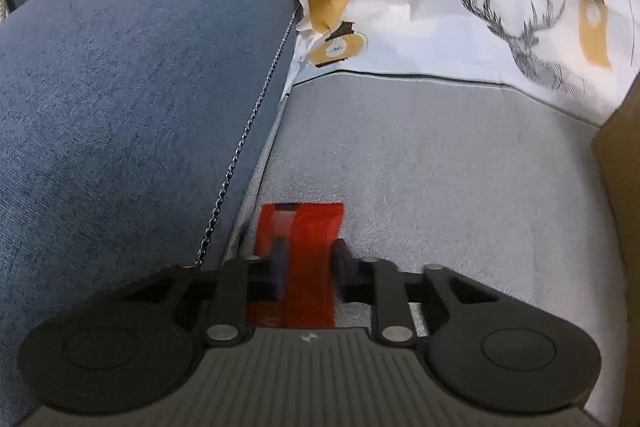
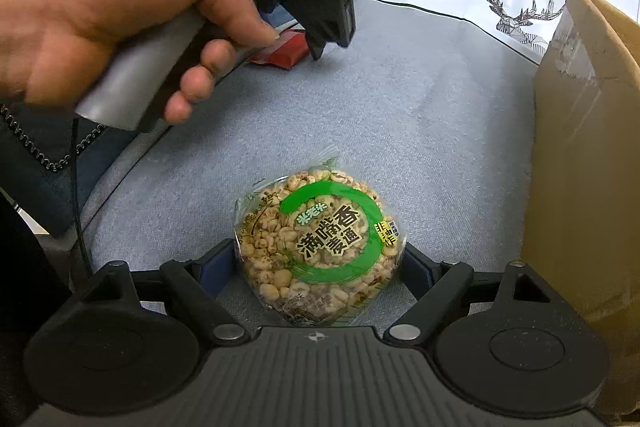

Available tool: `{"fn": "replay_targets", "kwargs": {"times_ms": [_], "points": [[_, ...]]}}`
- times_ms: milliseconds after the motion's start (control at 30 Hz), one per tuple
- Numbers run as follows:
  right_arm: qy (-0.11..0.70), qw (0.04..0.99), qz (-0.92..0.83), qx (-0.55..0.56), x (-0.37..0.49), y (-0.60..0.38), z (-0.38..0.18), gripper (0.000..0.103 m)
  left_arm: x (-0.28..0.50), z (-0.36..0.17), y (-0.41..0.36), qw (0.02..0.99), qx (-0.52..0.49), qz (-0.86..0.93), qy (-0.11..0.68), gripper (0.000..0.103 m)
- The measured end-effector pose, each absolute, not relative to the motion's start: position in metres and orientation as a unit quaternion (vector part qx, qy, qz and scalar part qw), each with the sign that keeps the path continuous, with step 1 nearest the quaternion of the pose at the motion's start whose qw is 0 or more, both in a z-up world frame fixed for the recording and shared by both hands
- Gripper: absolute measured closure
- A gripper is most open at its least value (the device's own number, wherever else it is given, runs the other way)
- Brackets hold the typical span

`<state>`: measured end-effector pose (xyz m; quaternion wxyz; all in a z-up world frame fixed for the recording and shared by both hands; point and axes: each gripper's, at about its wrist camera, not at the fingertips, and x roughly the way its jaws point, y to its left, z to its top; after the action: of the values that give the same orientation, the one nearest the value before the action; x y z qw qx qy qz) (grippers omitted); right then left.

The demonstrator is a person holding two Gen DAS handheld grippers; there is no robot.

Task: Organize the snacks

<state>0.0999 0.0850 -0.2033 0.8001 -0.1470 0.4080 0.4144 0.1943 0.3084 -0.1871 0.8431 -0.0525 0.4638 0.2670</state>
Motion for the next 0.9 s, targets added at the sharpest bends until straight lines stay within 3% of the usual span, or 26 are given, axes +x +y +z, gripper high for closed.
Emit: {"fn": "replay_targets", "kwargs": {"times_ms": [100, 400, 567, 633, 700, 767, 833, 900], "points": [[0.408, 0.801, 0.413, -0.147, 0.099, 0.085, -0.204, 0.017, 0.191, -0.184, 0.308, 0.844, -0.060, 0.262, 0.463, 0.102], [0.408, 0.805, 0.406, -0.146, 0.096, 0.085, -0.203, 0.017, 0.146, -0.149, 0.320, 0.854, -0.215, 0.200, 0.430, 0.103], [0.410, 0.806, 0.404, -0.139, 0.095, 0.086, -0.201, 0.017, 0.117, -0.152, 0.304, 0.831, -0.227, 0.159, 0.483, 0.100], [0.408, 0.806, 0.406, -0.139, 0.093, 0.086, -0.199, 0.017, 0.110, -0.153, 0.300, 0.826, -0.214, 0.170, 0.494, 0.096], [0.407, 0.806, 0.408, -0.139, 0.094, 0.085, -0.199, 0.017, 0.107, -0.148, 0.303, 0.834, -0.216, 0.175, 0.477, 0.076], [0.406, 0.806, 0.408, -0.138, 0.094, 0.083, -0.198, 0.016, 0.106, -0.149, 0.306, 0.830, -0.224, 0.182, 0.476, 0.064], [0.404, 0.807, 0.408, -0.137, 0.094, 0.083, -0.197, 0.016, 0.110, -0.154, 0.307, 0.821, -0.219, 0.190, 0.492, 0.063], [0.403, 0.808, 0.409, -0.132, 0.095, 0.082, -0.195, 0.016, 0.116, -0.160, 0.308, 0.812, -0.204, 0.198, 0.510, 0.051]]}}
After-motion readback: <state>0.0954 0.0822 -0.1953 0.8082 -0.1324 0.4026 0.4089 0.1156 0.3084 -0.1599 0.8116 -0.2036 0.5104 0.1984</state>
